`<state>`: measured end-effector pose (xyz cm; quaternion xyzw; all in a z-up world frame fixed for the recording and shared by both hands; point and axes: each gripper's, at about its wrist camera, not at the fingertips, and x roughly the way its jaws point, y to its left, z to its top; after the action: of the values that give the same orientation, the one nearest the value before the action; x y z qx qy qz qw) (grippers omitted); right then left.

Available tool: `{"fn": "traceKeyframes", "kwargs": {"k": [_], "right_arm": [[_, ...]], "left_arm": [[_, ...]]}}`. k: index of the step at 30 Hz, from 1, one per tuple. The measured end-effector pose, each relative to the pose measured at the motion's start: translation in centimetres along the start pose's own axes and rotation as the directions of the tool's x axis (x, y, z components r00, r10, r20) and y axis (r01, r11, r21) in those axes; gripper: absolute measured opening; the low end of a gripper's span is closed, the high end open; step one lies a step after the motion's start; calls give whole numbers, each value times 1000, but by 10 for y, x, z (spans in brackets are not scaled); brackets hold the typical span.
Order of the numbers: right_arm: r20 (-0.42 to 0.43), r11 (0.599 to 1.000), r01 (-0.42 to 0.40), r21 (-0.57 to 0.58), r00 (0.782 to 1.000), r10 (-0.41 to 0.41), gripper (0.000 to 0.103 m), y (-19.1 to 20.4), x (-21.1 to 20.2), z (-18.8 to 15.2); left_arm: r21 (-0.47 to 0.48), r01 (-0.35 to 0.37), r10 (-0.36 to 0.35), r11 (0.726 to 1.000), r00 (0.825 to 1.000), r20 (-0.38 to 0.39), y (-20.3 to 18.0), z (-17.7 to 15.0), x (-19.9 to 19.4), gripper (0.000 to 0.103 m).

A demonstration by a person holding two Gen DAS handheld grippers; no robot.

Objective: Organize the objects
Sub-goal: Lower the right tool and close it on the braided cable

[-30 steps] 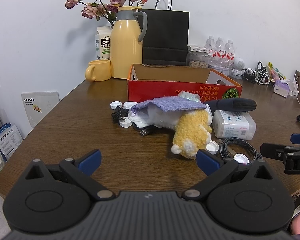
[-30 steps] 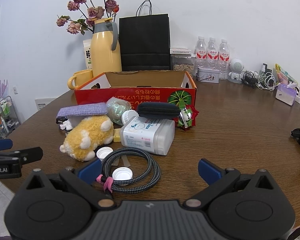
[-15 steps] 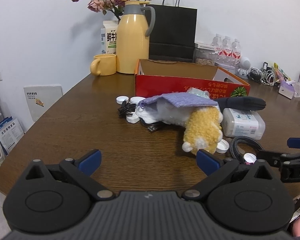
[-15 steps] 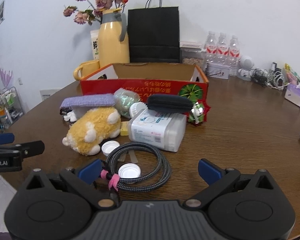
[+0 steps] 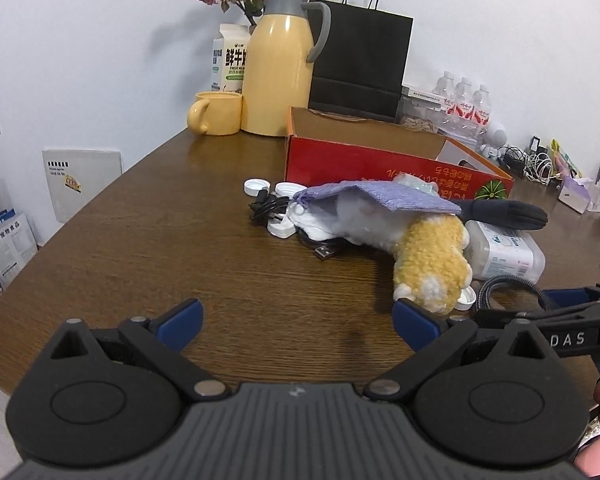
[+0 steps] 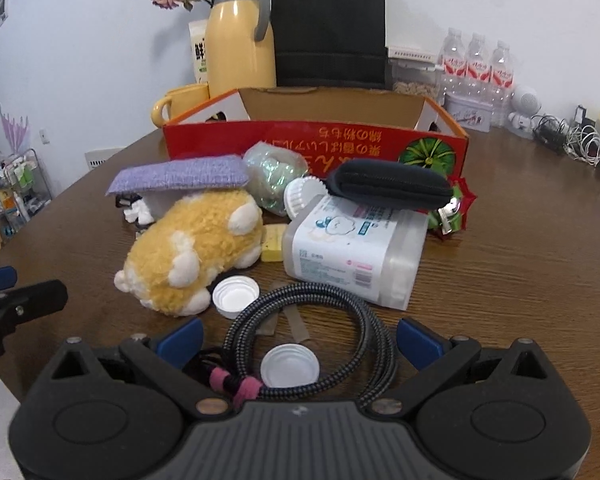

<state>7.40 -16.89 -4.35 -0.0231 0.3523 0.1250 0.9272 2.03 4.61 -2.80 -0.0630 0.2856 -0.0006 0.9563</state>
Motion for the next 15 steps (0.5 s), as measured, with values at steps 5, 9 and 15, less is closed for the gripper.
{"fn": "traceKeyframes", "kwargs": {"k": [5,9,15], "right_arm": [[-30,999,26,-18,999,-27,103,4,8,-5],[-18,1000,15,-26,1000,-15,101,4,7,-7],[2,999,-20,-27,1000,20,90,-2,0,-9]], "left_arm": [[-10,8,-8,1000,1000,-9,2,-1,4,103],[-13,9,-9,1000,1000,-11,3,-1,3,103],[-7,9,-9,1000,1000,-4,1,0,0,103]]}}
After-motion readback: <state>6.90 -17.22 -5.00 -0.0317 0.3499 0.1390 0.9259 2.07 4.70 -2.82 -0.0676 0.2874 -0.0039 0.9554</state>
